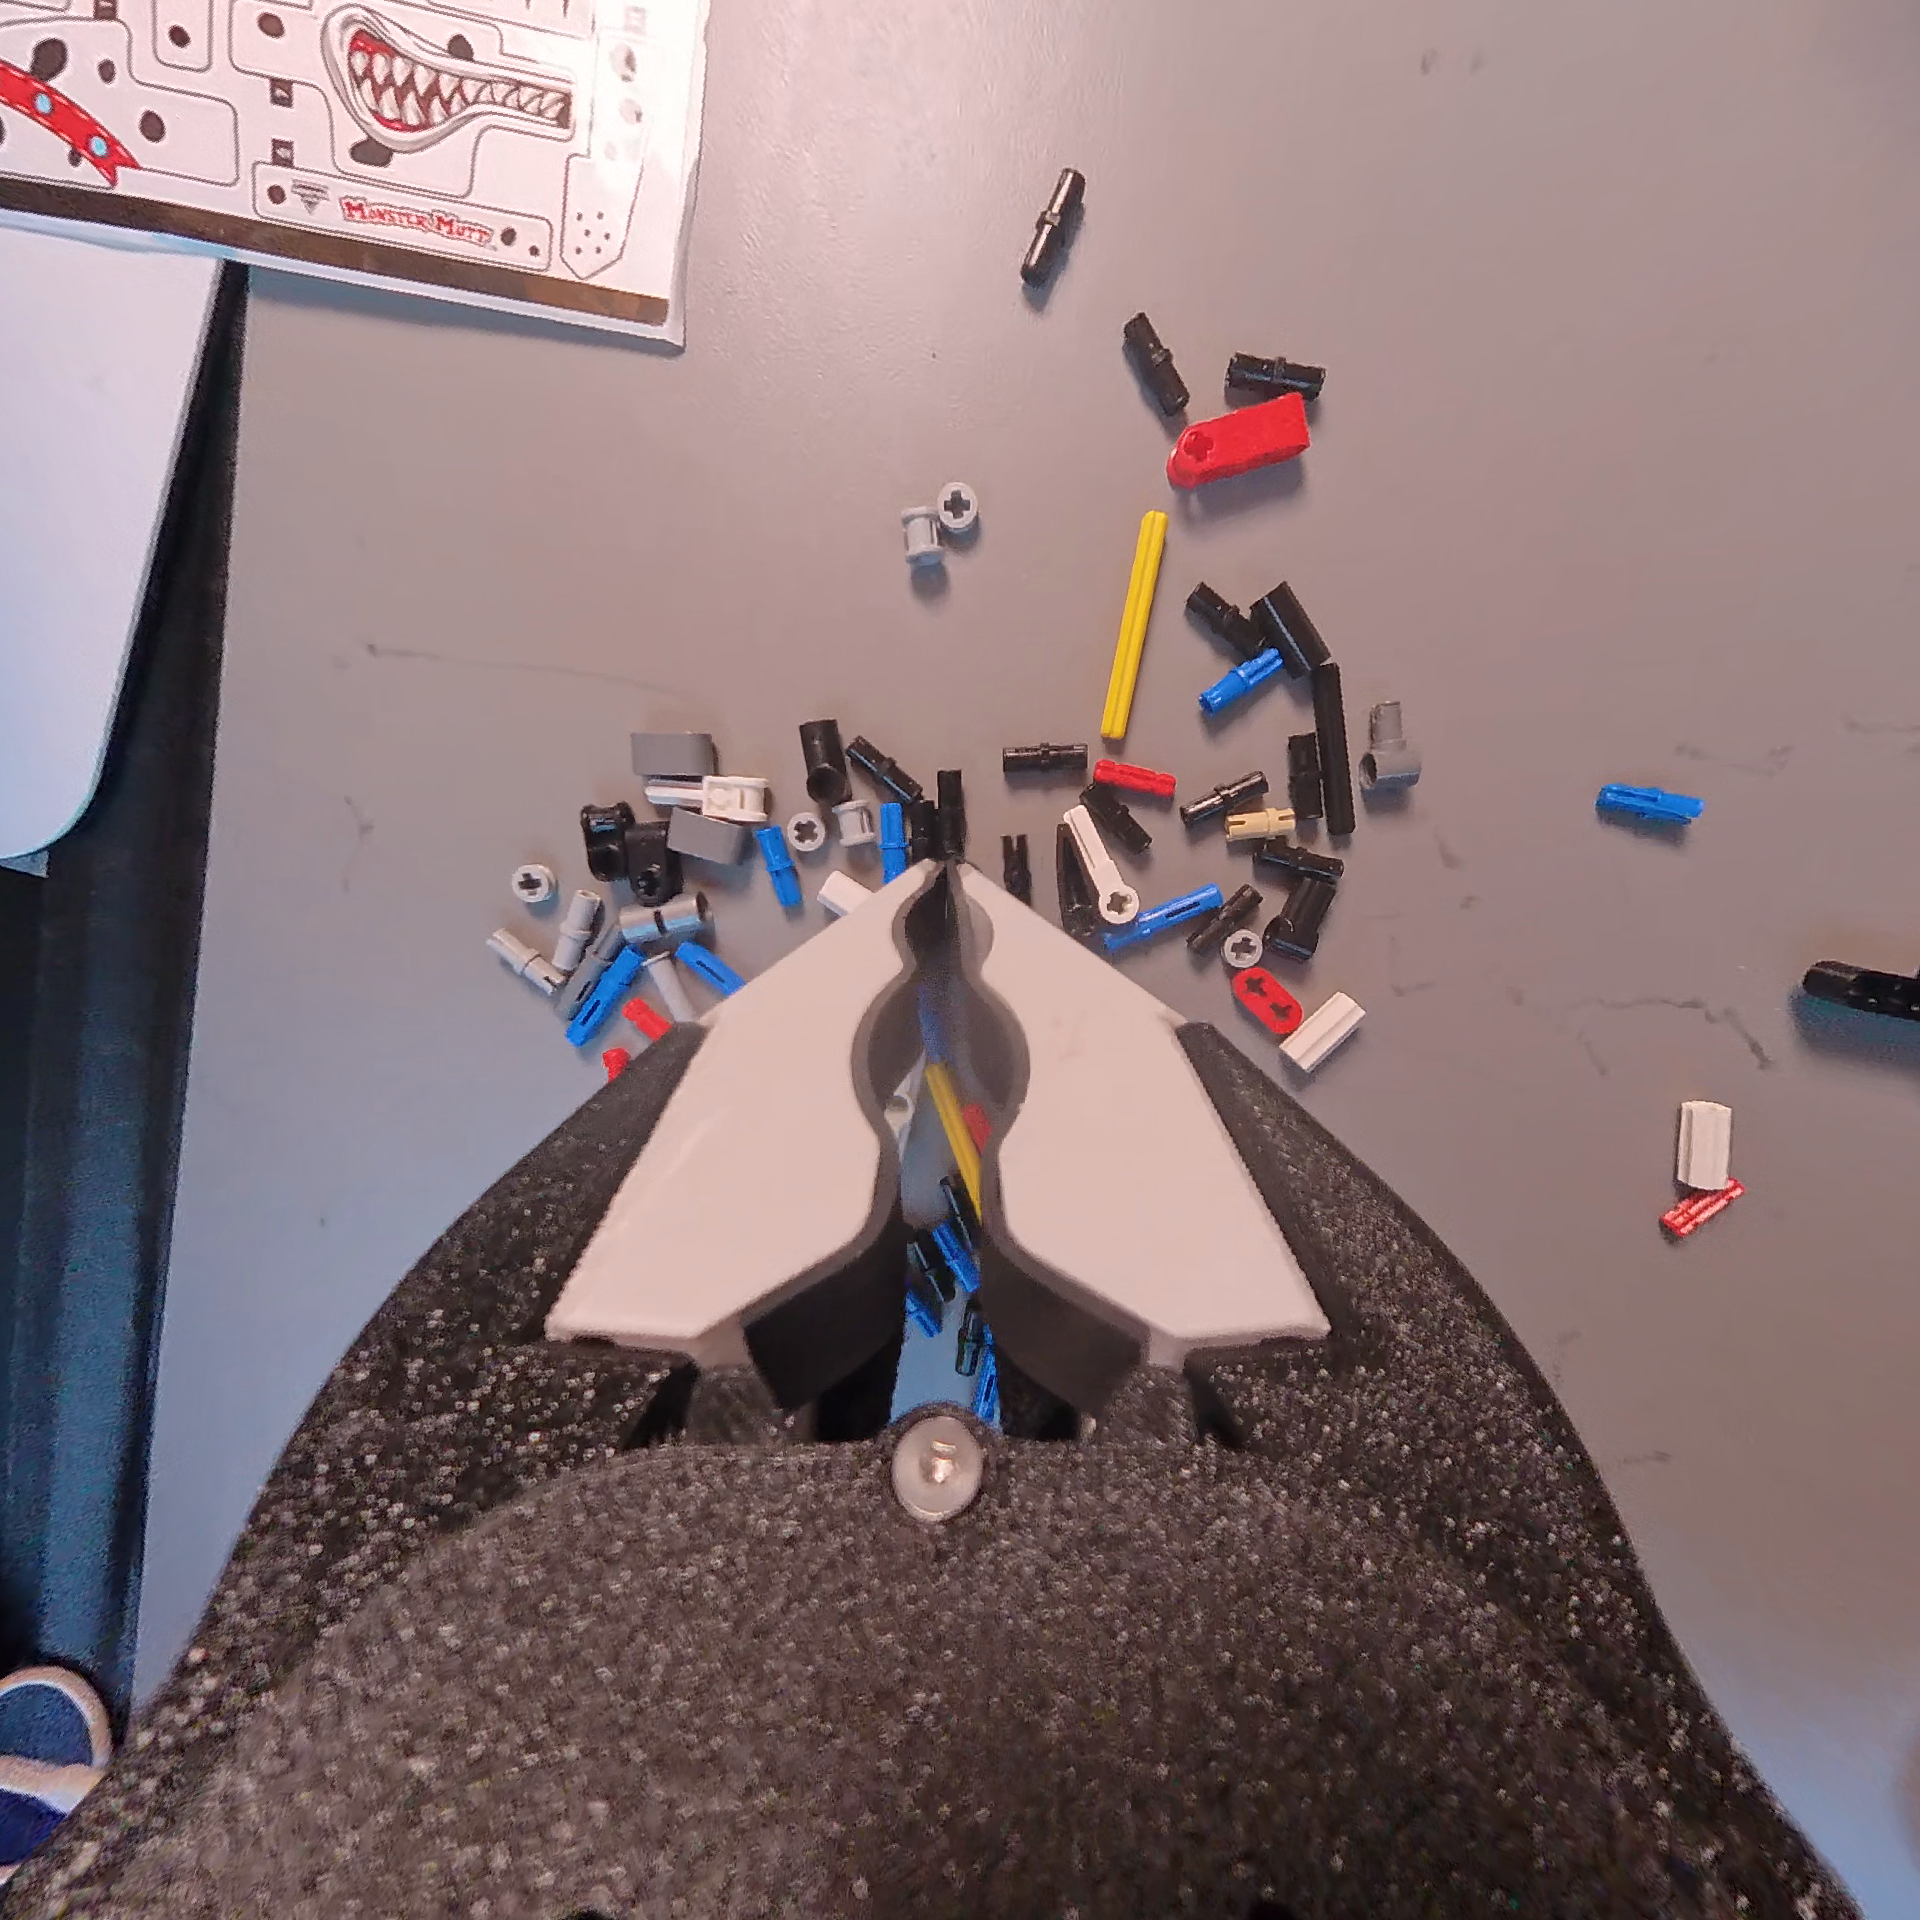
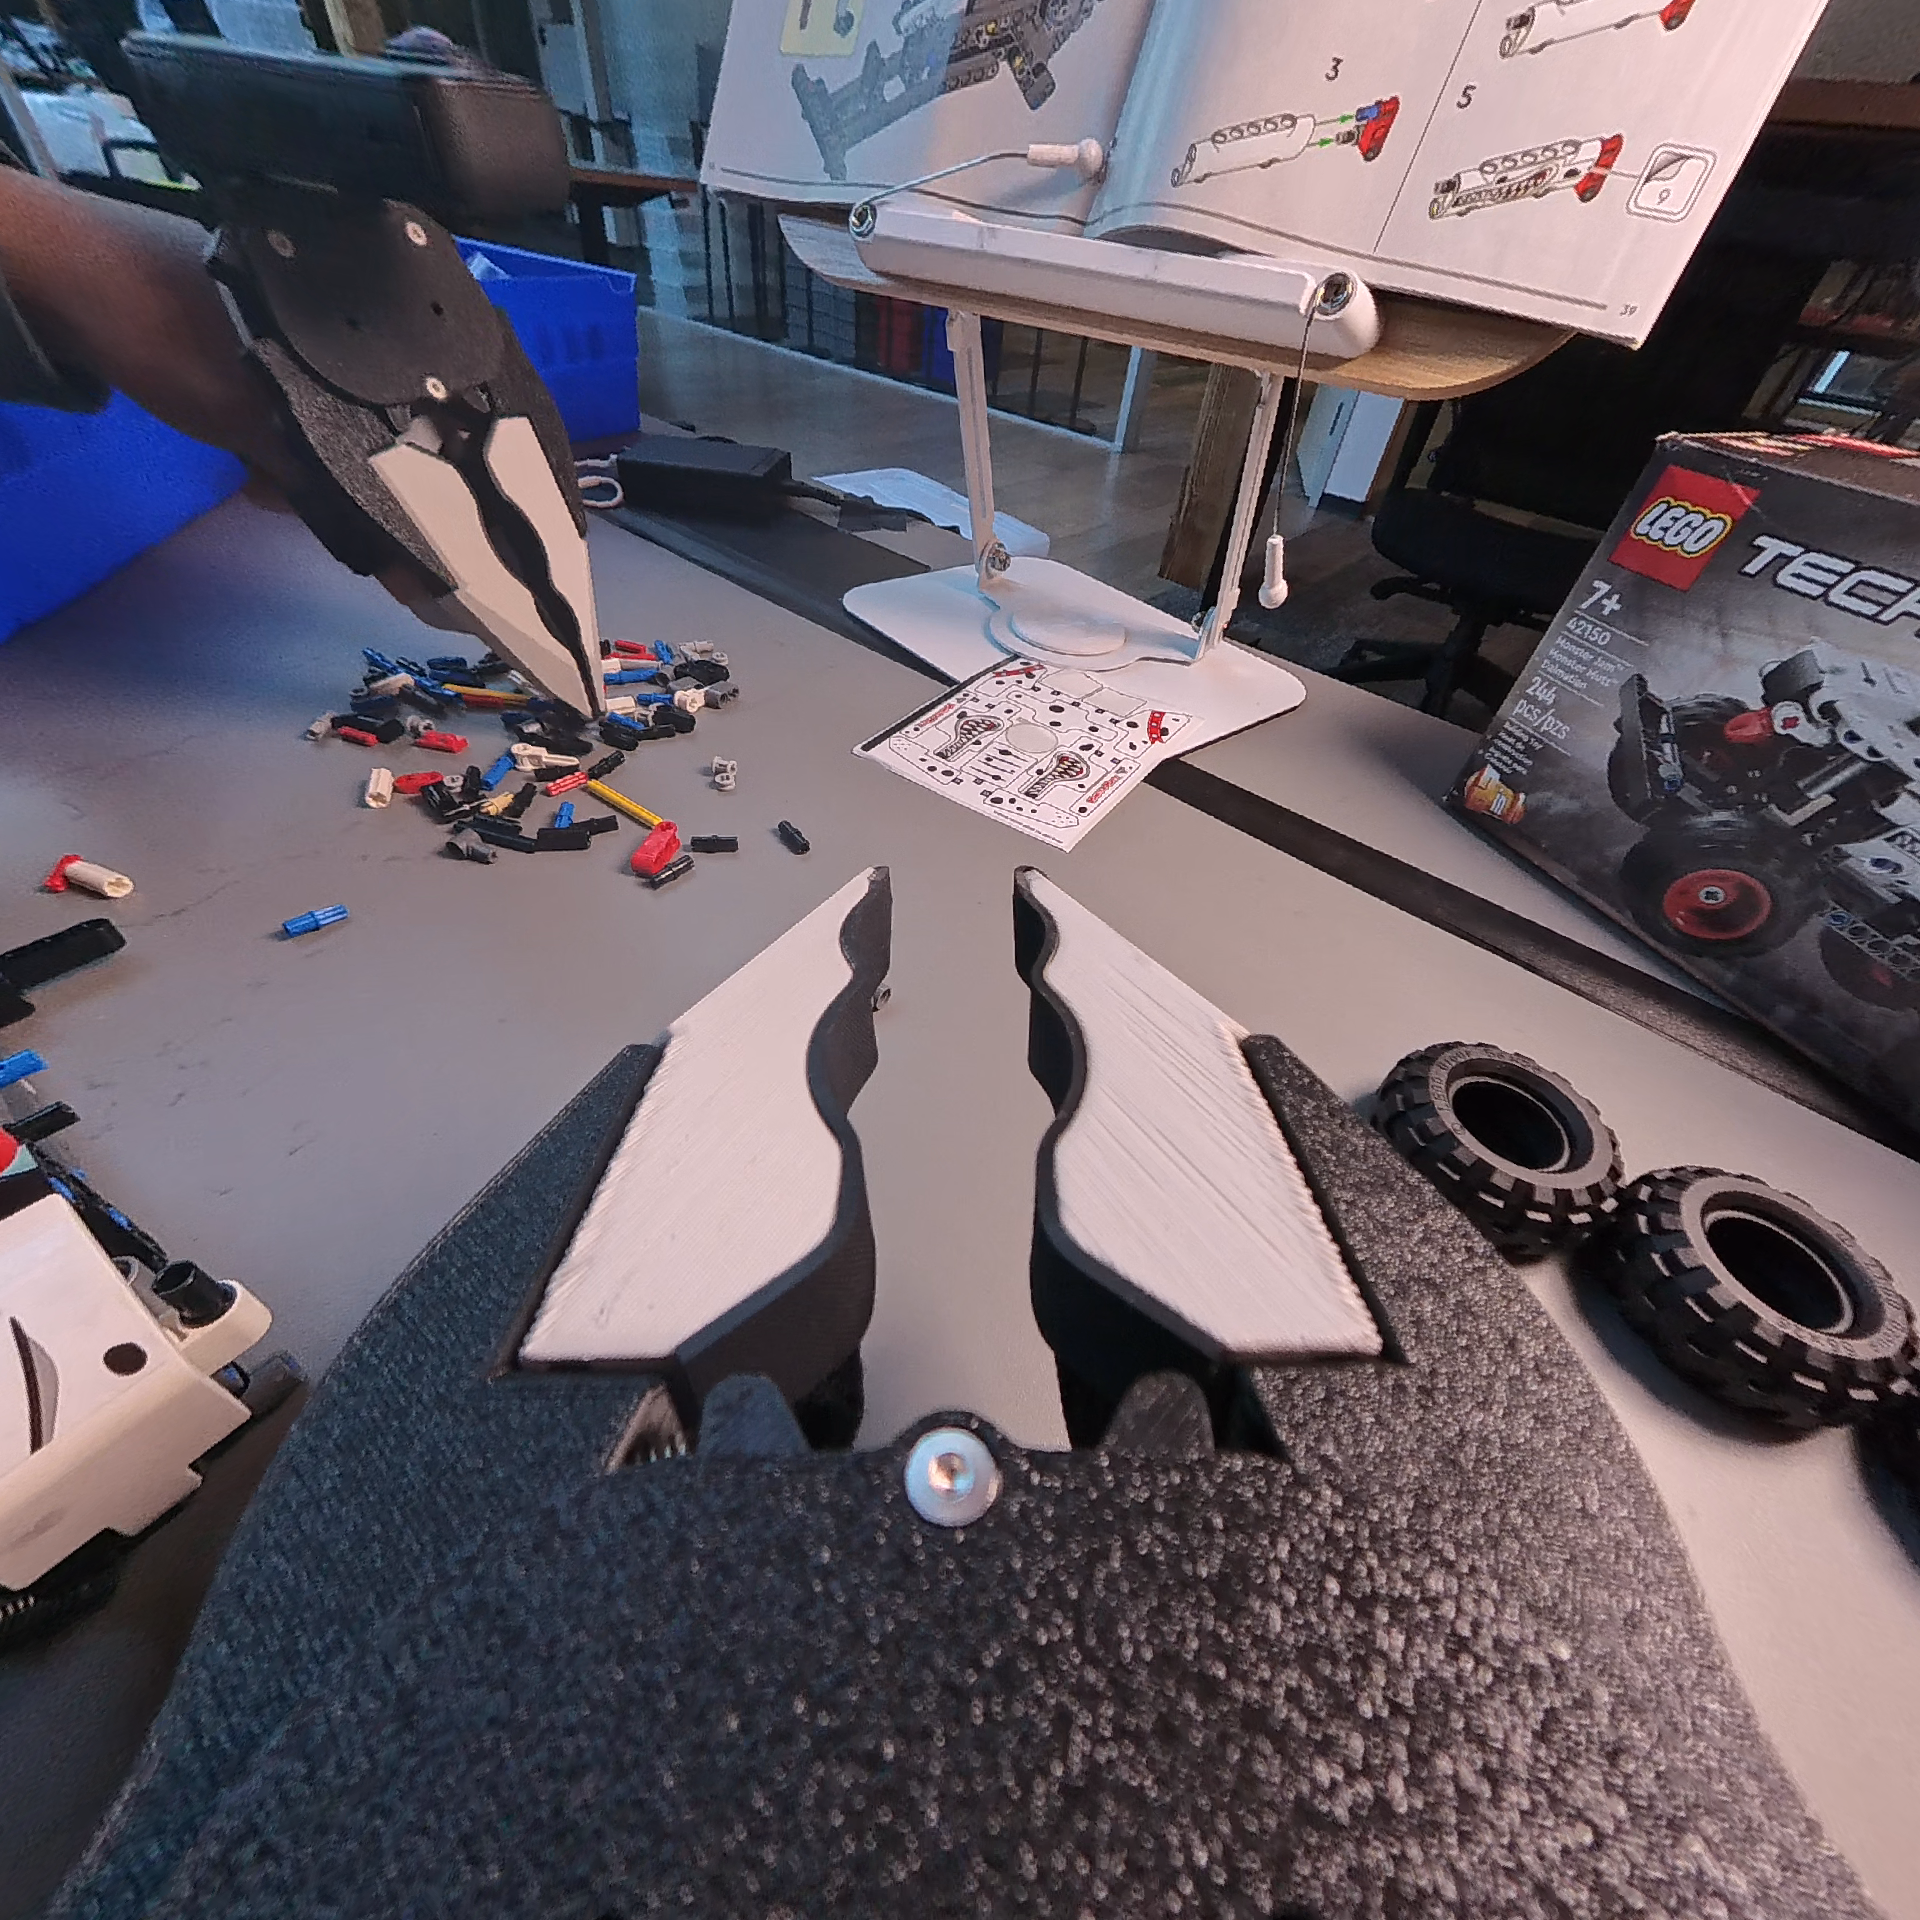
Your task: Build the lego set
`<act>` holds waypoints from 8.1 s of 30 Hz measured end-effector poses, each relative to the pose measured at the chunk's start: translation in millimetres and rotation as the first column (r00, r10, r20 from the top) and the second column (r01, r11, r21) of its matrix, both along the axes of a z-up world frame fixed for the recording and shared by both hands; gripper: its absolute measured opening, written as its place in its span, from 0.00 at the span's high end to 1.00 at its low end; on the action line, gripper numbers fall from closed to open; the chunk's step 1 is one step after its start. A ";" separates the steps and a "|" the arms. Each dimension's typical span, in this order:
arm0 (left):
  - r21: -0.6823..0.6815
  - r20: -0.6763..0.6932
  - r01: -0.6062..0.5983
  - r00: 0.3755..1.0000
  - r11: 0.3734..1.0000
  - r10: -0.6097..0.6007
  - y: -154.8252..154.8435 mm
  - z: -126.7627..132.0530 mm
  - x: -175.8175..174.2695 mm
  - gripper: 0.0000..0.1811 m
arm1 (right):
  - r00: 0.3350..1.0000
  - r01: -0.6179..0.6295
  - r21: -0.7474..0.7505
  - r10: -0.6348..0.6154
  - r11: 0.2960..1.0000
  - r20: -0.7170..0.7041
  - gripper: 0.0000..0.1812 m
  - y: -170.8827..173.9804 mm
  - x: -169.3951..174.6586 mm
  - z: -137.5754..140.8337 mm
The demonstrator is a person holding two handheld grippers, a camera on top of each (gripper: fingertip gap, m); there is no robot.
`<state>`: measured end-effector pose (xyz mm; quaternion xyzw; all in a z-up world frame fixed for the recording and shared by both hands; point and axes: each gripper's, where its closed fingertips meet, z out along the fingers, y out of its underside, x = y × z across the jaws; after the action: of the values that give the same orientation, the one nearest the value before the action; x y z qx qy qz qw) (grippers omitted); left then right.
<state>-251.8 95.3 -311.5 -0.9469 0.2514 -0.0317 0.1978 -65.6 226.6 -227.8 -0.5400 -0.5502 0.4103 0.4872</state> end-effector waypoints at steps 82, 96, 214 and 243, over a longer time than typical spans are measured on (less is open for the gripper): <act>-0.120 -0.086 -0.252 0.966 0.960 0.243 -57.1 2.8 -63.1 0.94 | 0.996 -0.091 0.030 0.090 0.995 0.002 0.83 -21.7 -0.2 -0.6; -0.084 -0.078 -0.220 0.974 0.972 0.213 -49.3 1.0 -59.5 0.96 | 0.996 -0.091 0.030 0.091 0.995 0.008 0.83 -21.9 -0.6 -1.5; 0.423 0.495 -0.442 0.844 0.791 0.207 -110.6 50.0 120.3 0.90 | 0.376 -0.742 -0.042 0.467 0.669 0.801 0.84 -21.7 -49.6 -76.5; 0.385 0.466 -0.415 0.858 0.824 0.214 -91.0 38.7 124.3 0.89 | 0.546 -0.774 -0.002 0.669 0.633 0.504 0.74 -123.6 -26.7 37.1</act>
<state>-127.6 4.3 -272.8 -0.8708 0.0417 -0.1299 0.4723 -92.3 103.0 -190.7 -0.2861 -0.8641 0.3706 0.1849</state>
